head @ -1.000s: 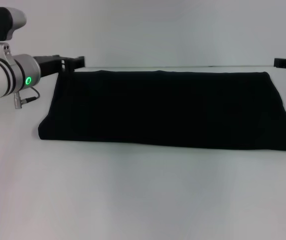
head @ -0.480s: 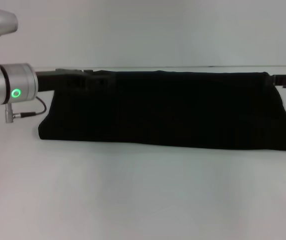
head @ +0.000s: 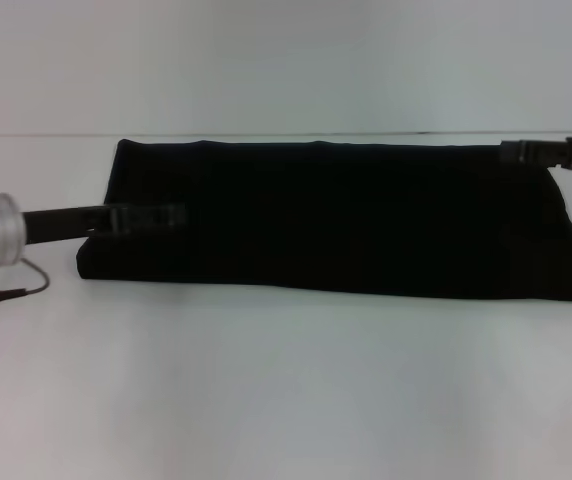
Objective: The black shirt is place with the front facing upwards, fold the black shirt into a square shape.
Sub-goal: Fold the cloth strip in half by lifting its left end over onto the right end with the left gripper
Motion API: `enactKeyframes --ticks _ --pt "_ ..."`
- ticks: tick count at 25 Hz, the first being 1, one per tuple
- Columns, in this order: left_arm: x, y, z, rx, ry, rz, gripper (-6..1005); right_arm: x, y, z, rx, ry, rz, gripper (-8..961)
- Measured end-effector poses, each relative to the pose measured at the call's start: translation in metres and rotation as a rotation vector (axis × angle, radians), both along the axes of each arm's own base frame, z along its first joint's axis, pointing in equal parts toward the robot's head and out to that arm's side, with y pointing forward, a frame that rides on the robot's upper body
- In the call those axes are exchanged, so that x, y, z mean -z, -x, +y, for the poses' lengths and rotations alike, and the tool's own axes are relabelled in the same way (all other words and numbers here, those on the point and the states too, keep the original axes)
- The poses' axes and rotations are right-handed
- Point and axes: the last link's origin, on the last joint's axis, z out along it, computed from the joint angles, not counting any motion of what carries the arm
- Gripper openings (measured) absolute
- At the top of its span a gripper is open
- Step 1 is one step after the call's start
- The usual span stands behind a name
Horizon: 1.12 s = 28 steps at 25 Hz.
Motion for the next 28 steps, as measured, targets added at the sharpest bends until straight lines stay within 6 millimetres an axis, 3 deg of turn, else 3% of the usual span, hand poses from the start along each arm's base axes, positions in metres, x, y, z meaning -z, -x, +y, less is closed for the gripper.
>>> enactKeyframes --ticks 8,13,28 --pt "-0.015 0.027 -0.005 -0.240 0.010 -0.101 848 -0.002 0.002 0.009 0.018 -0.045 -0.004 825" --pt "-0.015 0.031 -0.007 -0.342 0.039 -0.173 848 -0.006 0.005 0.014 0.017 -0.055 -0.007 826" --pt "0.001 0.043 -0.017 -0.601 0.104 -0.324 848 -0.010 0.008 0.019 0.014 -0.074 -0.015 826"
